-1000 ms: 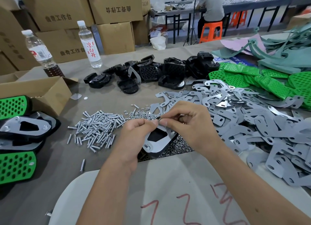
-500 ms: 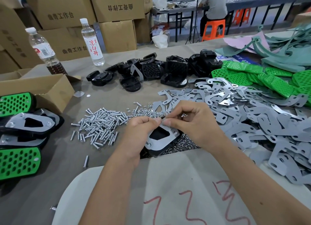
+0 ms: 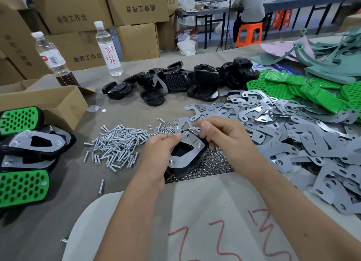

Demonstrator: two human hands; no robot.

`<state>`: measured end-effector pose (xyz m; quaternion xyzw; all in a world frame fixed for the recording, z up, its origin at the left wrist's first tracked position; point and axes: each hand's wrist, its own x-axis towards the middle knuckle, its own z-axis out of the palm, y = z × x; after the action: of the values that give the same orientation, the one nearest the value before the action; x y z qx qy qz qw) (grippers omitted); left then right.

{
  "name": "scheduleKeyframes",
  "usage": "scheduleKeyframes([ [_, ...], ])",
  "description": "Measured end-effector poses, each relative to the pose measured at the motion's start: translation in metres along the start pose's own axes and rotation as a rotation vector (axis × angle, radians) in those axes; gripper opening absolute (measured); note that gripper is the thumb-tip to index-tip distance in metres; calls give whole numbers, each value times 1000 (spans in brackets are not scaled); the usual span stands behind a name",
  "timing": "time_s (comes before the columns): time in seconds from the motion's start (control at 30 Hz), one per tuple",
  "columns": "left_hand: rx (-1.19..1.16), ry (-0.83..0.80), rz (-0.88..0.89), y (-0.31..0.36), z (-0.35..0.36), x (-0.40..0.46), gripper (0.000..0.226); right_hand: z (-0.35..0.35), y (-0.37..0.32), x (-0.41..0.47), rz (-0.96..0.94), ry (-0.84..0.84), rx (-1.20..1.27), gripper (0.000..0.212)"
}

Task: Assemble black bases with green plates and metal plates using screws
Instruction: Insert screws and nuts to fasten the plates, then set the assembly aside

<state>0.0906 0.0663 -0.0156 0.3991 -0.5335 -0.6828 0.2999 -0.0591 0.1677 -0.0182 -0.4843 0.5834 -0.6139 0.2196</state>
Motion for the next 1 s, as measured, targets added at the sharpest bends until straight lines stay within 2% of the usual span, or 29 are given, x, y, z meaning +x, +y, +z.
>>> scheduleKeyframes([
  [0.1, 17, 18, 13, 1, 1, -1, 24, 3, -1, -2, -3, -84, -54, 42],
  [0.17, 6, 22, 11, 1, 3, -2, 29, 3, 0, -1, 34, -45, 13, 50],
  [0.27, 18, 12, 8, 2, 6, -3, 27, 3, 1, 1, 46, 3, 30, 46],
  [0.37, 37, 33, 10, 1, 5, -4, 18, 4, 3, 1, 41, -66, -29, 36],
  [0.5, 12, 40, -8, 2, 6, -5, 20, 2, 4, 1, 64, 50, 103, 51],
  [0.63, 36, 43, 10, 1, 7, -4, 17, 8, 0, 1, 23, -20, 20, 32],
  [0.77, 35, 47, 1, 0, 8, -5, 20, 7, -2, -1, 64, 61, 100, 50],
  [0.83, 78, 36, 25, 1, 9, -6, 21, 9, -2, -1, 37, 45, -31, 35],
  [0.9, 184, 32, 80, 1, 11, -9, 23, 13, 0, 0, -34, -1, -271, 19],
  [1.0, 273, 78, 119, 0, 15, -13, 28, 16, 0, 1, -152, -88, -575, 14],
])
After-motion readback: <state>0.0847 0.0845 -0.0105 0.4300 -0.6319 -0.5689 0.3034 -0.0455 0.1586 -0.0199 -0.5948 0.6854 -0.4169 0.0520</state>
